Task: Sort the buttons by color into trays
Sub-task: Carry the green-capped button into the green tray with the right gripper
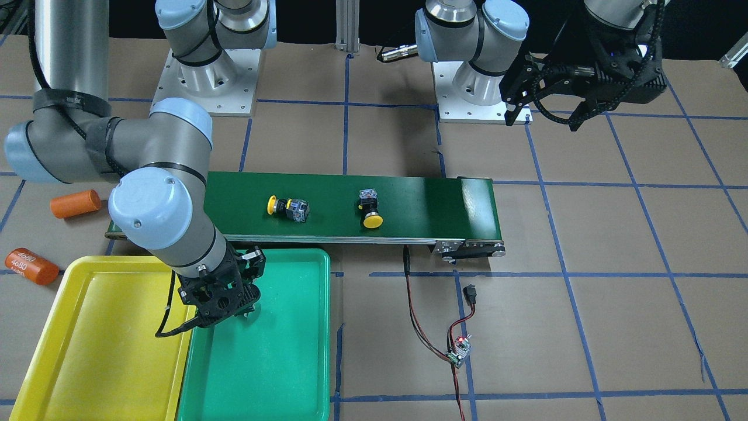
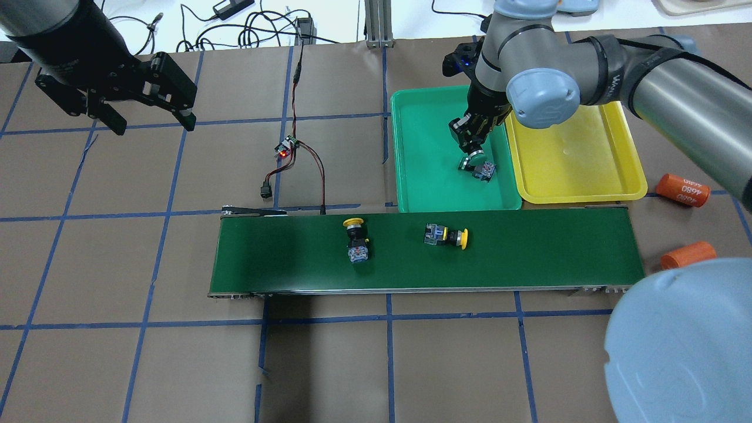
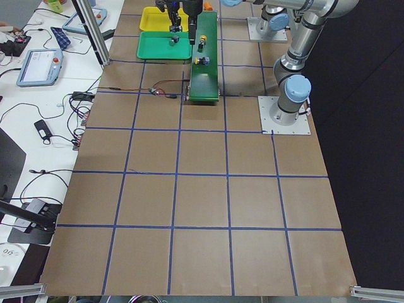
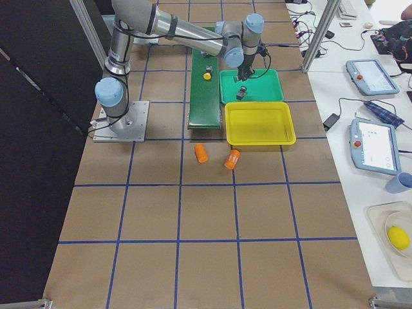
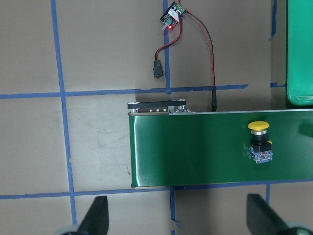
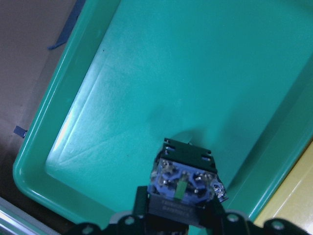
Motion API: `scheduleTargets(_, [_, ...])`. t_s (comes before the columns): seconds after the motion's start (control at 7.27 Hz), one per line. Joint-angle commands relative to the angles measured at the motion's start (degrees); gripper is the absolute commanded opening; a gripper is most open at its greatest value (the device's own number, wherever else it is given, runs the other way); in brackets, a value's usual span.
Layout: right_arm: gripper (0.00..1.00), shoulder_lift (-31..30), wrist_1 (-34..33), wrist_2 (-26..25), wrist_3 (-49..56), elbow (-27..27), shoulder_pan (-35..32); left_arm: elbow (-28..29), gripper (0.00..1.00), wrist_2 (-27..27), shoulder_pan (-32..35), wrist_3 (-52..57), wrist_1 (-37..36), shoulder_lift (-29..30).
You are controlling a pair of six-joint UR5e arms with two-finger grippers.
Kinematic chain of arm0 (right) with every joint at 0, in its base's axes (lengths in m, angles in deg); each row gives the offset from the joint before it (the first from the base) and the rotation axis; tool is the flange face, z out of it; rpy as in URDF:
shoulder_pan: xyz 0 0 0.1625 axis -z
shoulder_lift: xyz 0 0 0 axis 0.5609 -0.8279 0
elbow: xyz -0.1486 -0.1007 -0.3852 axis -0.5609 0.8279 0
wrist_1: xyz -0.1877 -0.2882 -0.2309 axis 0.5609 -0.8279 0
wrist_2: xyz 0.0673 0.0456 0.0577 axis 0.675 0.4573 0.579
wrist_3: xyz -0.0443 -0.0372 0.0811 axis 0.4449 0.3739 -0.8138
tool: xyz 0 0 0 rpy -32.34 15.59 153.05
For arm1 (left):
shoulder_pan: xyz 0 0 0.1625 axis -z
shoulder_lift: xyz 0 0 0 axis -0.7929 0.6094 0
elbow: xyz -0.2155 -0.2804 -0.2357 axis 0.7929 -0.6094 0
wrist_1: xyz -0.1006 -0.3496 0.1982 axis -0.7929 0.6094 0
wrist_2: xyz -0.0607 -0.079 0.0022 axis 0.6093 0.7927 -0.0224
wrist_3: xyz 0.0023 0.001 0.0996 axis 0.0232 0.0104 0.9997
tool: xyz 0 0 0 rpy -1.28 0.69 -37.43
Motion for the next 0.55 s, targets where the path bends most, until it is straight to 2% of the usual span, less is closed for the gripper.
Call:
scheduleTargets(0.0, [0.86,0.92,1.78,-0.44,0.03,1.23,-0.16,0.0,1.0,0.0,0.0,-0.08,0.0,-0.03])
scheduleTargets(0.14, [1.0,0.83,1.96,-0.35,0.03,1.14,-0.08,0.0,1.0,0.0,0.0,0.01,0.0,-0.12])
scheduleTargets(0.41, [1.0,-1.52,4.49,-0.27,1.6,0.53,0.28,0.0,1.0,-0.09,0.0,0.01,0.0,-0.12])
